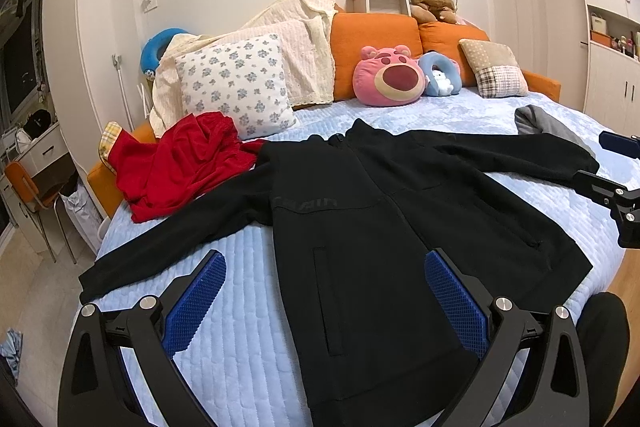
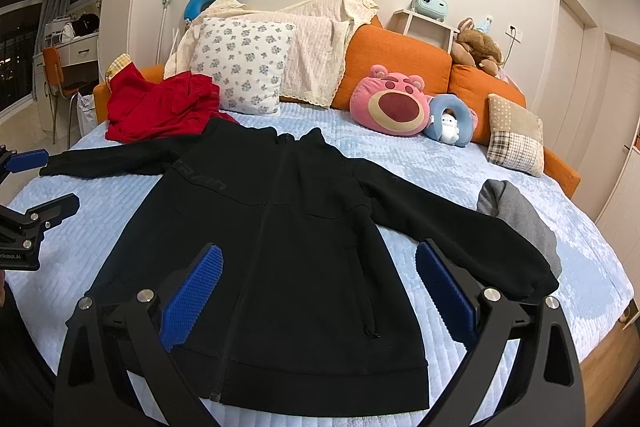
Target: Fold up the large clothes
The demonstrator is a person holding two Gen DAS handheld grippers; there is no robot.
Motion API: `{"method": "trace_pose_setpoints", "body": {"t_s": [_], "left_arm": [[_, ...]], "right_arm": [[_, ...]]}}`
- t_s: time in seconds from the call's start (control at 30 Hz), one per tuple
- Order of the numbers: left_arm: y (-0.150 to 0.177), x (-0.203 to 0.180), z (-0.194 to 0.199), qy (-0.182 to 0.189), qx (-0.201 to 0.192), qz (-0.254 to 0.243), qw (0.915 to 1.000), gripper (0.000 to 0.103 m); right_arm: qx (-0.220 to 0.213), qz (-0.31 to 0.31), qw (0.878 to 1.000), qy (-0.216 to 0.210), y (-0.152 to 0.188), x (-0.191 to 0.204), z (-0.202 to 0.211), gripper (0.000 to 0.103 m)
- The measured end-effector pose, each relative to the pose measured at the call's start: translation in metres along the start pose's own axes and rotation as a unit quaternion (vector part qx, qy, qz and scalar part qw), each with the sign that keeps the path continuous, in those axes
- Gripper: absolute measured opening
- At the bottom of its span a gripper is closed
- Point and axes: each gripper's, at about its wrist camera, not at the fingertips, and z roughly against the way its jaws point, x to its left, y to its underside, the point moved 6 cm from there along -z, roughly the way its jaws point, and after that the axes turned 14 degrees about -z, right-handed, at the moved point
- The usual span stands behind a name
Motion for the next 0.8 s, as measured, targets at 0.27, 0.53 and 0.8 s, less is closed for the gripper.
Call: {"method": "trace_pose_setpoints", "body": {"t_s": [0.27, 0.53, 0.8], "left_arm": [[0.002, 0.000, 0.000, 0.000, 0.000, 0.000, 1.0000, 0.101], [0.002, -0.008, -0.017, 0.006, 0.011, 0.000, 0.9999, 0.101], [-0.028, -0.029, -0.055, 0.028, 0.017, -0.010, 0.9994, 0.101]], "right_arm": [[0.000, -0.002, 1.000, 0.000, 0.001, -0.001, 0.000, 0.096], [0.003, -0.013, 1.000, 0.007, 0.002, -0.015, -0.006, 0.096], [0.000, -0.051, 0.998, 0.039, -0.002, -0.074, -0.020, 0.096]]}}
